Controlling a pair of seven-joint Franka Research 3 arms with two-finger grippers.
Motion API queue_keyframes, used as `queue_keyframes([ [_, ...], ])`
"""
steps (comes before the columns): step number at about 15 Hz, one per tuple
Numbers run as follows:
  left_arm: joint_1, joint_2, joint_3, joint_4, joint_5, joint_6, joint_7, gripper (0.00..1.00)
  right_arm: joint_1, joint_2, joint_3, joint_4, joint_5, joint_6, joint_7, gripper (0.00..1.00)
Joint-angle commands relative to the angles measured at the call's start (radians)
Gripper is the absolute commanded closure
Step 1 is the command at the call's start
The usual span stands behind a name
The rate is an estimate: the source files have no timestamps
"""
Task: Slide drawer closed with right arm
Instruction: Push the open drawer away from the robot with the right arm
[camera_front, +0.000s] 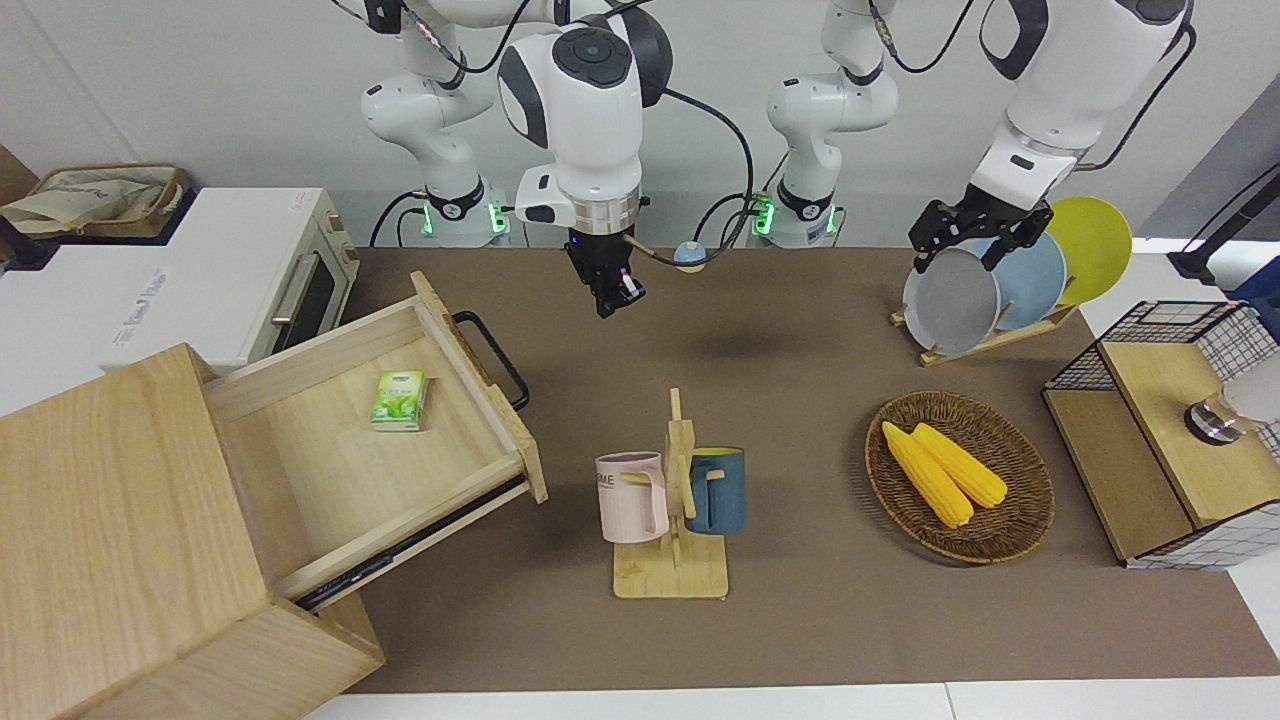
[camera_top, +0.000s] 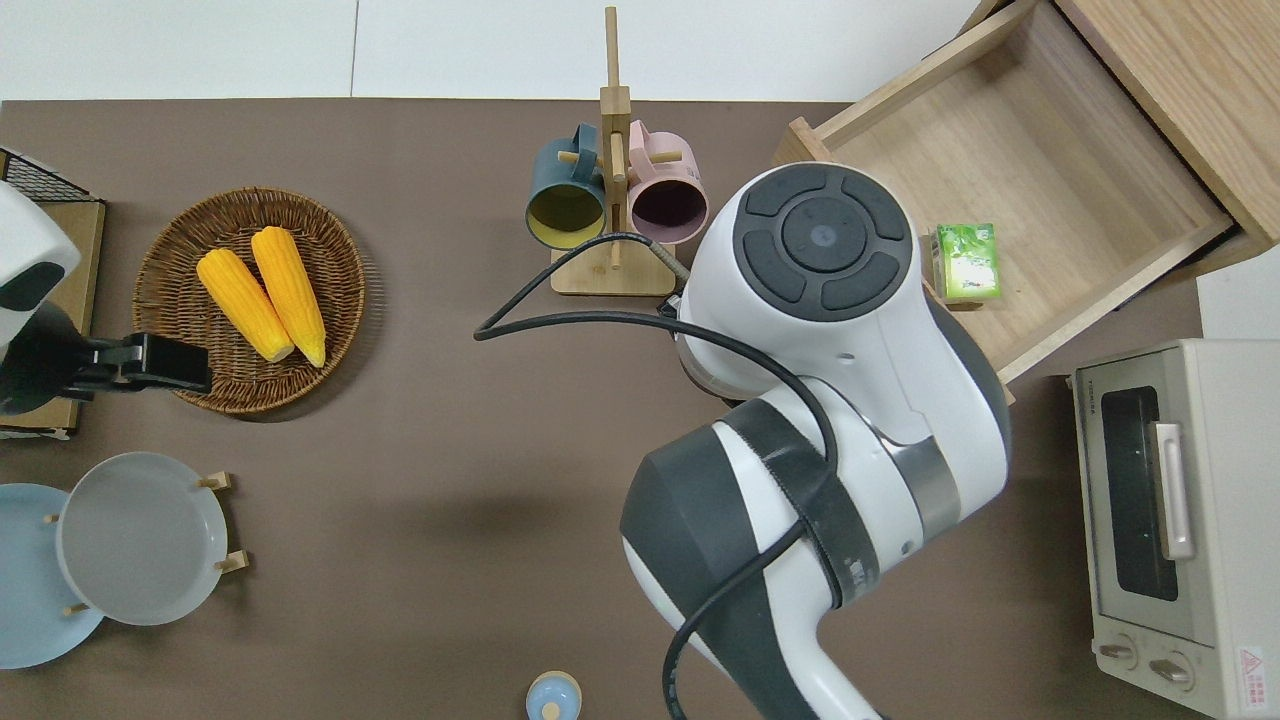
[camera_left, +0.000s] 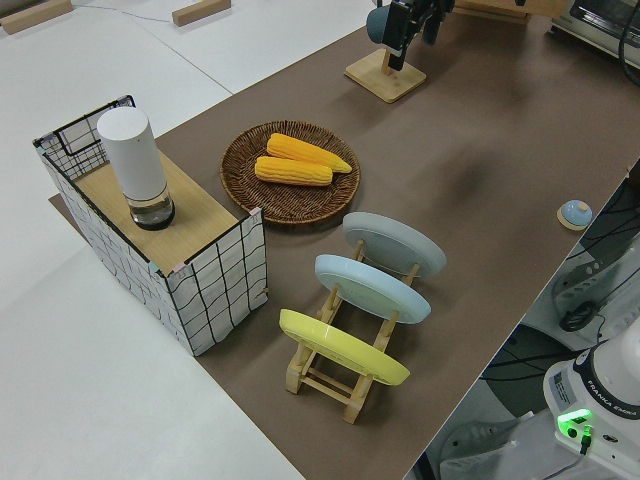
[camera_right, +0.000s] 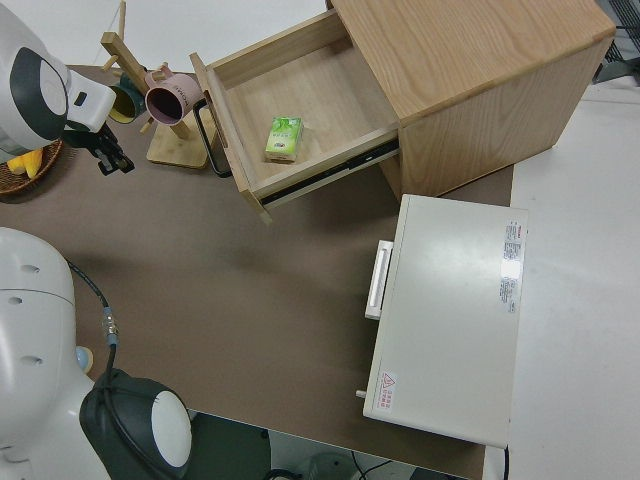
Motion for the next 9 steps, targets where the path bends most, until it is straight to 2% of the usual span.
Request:
queue_keyframes([
  [1, -0.005, -0.01, 0.005, -0.005, 0.011, -0.011, 0.007, 0.0, -0.013, 0.008, 0.004, -0.001, 0.026, 0.018, 0.019, 1.0],
  [9, -0.006, -0.01, 0.005, -0.005, 0.011, -0.013, 0.007, 0.0, -0.016, 0.01, -0.003, -0.005, 0.022, 0.026, 0.015, 1.0],
])
